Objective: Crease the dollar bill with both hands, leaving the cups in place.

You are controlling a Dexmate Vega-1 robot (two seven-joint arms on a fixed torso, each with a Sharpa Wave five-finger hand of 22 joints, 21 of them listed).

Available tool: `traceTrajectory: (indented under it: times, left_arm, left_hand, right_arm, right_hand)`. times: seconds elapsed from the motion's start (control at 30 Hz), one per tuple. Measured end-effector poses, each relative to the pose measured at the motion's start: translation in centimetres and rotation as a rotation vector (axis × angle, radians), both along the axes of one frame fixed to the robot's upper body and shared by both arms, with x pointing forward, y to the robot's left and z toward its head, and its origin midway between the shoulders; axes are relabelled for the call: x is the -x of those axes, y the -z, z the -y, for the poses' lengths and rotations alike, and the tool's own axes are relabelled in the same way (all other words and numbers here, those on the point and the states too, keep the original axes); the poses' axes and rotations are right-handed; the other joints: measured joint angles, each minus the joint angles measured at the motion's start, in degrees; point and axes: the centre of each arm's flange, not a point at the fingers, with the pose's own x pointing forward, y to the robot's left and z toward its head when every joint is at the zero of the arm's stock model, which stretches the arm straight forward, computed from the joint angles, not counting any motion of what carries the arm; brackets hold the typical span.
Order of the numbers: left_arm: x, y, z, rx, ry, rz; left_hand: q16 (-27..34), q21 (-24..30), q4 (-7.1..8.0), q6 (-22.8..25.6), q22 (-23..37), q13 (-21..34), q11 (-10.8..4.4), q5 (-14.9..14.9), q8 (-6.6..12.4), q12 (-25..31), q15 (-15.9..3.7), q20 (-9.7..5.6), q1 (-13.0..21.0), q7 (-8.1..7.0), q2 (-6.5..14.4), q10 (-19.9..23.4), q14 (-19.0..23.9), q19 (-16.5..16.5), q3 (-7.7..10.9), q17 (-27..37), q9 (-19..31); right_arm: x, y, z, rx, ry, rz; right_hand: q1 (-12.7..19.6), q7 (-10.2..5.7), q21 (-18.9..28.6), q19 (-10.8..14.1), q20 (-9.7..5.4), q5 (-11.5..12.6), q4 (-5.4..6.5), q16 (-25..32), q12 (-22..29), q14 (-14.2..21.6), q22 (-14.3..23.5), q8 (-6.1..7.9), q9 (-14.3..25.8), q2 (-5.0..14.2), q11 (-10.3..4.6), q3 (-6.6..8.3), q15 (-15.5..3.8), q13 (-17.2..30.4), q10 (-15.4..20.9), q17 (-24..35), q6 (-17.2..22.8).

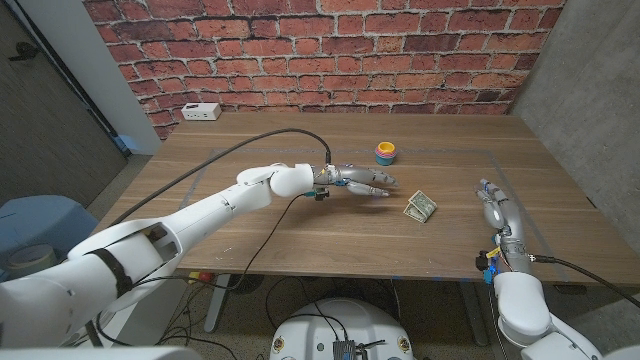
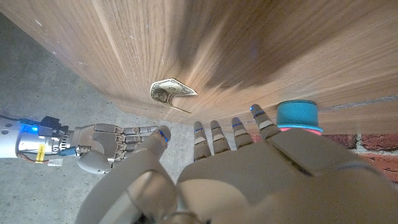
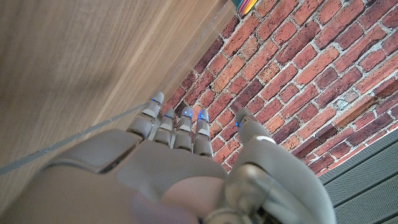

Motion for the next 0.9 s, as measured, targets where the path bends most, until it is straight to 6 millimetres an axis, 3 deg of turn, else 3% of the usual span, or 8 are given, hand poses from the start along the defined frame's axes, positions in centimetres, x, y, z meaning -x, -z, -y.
traceTrajectory:
  times: [0.5, 0.9]
  left_arm:
    - [0.5, 1.3, 1.4, -0.105, 0.028, 0.104]
    - [0.9, 2.7, 2.2, -0.184, 0.074, 0.190]
  left_hand:
    - [-0.6, -2.2, 0.21, 2.0, -0.1, -0.1, -1.32, 0.0, -0.50, -0.4, -1.75, -2.03, -2.3, -0.46, -3.1, 0.9, -3.0, -4.1, -2.70, 0.0, -0.1]
    - [-0.8, -3.3, 0.70, 0.5, -0.1, -0.1, -2.96, 0.2, -1.79, -1.7, -2.06, -2.03, -3.0, -2.01, -3.7, -1.2, -5.7, -4.1, -3.19, 0.0, -0.1]
  right_arm:
    - [0.1, 0.8, -0.2, -0.009, -0.007, 0.005]
    - [0.2, 1.4, -0.2, -0.019, -0.016, 0.009]
  right_hand:
    - [0.0, 0.00, 0.0, 0.0, 0.00, 0.0, 0.20, 0.0, -0.3, 0.0, 0.0, -0.22, 0.0, 0.00, 0.32, 0.20, 0.00, 0.0, 0.3, 0.0, 0.0]
    - [0.5, 0.20, 0.0, 0.0, 0.00, 0.0, 0.20, 0.0, -0.3, 0.0, 0.0, -0.22, 0.0, -0.01, 0.46, 0.20, 0.00, 0.0, 1.0, 0.0, 0.2]
